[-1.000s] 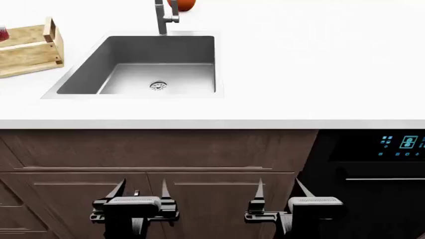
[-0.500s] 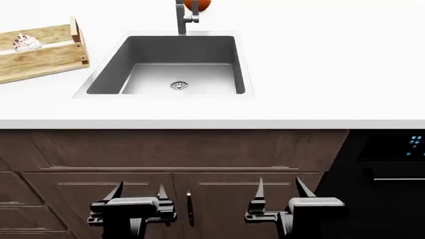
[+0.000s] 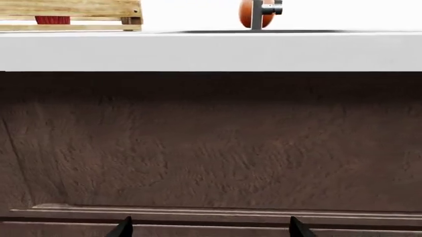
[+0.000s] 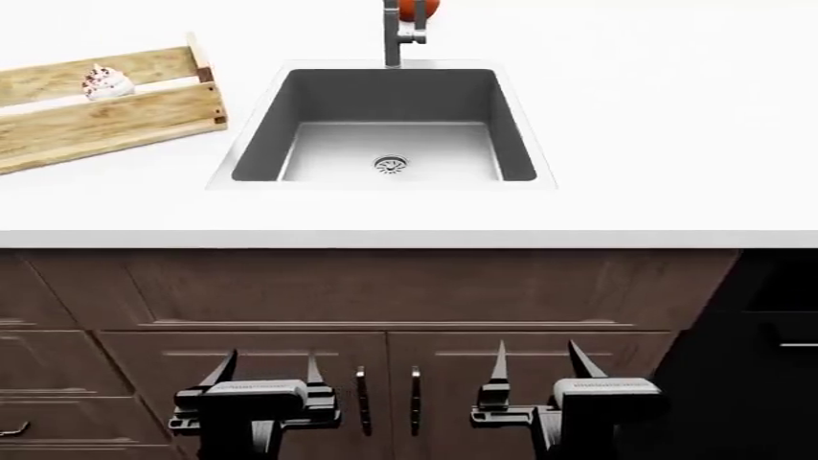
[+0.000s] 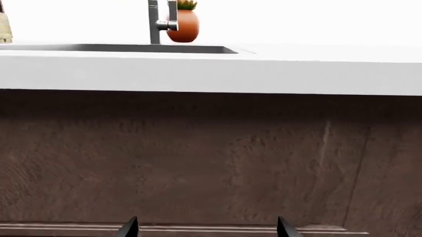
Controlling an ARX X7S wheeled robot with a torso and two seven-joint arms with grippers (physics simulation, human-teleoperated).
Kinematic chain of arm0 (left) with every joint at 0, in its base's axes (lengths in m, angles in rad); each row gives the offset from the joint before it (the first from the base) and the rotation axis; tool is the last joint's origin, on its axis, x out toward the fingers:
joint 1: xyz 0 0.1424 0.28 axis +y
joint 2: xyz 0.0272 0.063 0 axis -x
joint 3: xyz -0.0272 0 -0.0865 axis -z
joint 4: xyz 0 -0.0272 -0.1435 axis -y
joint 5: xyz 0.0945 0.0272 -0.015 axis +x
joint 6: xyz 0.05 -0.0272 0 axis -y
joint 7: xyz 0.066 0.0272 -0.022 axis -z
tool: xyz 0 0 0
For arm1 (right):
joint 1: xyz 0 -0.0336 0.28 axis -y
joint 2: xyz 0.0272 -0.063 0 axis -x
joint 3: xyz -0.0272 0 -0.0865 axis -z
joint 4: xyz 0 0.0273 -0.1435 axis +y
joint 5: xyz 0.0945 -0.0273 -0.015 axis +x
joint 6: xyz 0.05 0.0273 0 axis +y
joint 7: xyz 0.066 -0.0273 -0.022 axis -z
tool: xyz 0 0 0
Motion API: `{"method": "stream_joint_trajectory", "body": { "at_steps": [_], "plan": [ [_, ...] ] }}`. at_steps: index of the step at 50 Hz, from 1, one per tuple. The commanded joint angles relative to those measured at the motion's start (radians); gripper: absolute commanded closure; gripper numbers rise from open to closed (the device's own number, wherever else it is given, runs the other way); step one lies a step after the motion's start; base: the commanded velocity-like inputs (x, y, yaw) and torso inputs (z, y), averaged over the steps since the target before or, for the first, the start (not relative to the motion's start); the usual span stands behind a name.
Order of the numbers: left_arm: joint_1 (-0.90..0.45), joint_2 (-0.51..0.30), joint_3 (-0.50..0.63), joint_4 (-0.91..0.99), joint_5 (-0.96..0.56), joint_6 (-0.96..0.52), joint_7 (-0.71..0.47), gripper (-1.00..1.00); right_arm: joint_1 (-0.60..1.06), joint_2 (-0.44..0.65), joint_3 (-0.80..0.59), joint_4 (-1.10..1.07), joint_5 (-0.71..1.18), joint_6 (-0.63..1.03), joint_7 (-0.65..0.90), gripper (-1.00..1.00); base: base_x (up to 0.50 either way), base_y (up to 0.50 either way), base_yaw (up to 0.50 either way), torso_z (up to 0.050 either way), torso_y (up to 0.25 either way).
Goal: Move the fresh-baked cupcake off the tray onto the counter, and place the bowl used for mixing into the sink.
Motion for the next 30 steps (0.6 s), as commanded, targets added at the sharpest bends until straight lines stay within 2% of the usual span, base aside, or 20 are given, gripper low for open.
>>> {"method": "stream_joint_trajectory", "body": {
  "at_steps": [1,30],
  "plan": [
    [-0.001,-0.013,0.016,-0.002,-0.010,0.003,-0.015,-1.00,0.004,0.013,-0.015,0.003,0.014,-0.003,0.014,-1.00,0.00,0.38,0.00,0.000,0.000],
    [-0.001,-0.038,0.045,-0.004,-0.034,0.011,-0.041,-1.00,0.009,0.037,-0.047,0.012,0.039,-0.006,0.039,-1.00,0.00,0.39,0.00,0.000,0.000]
  ]
}}
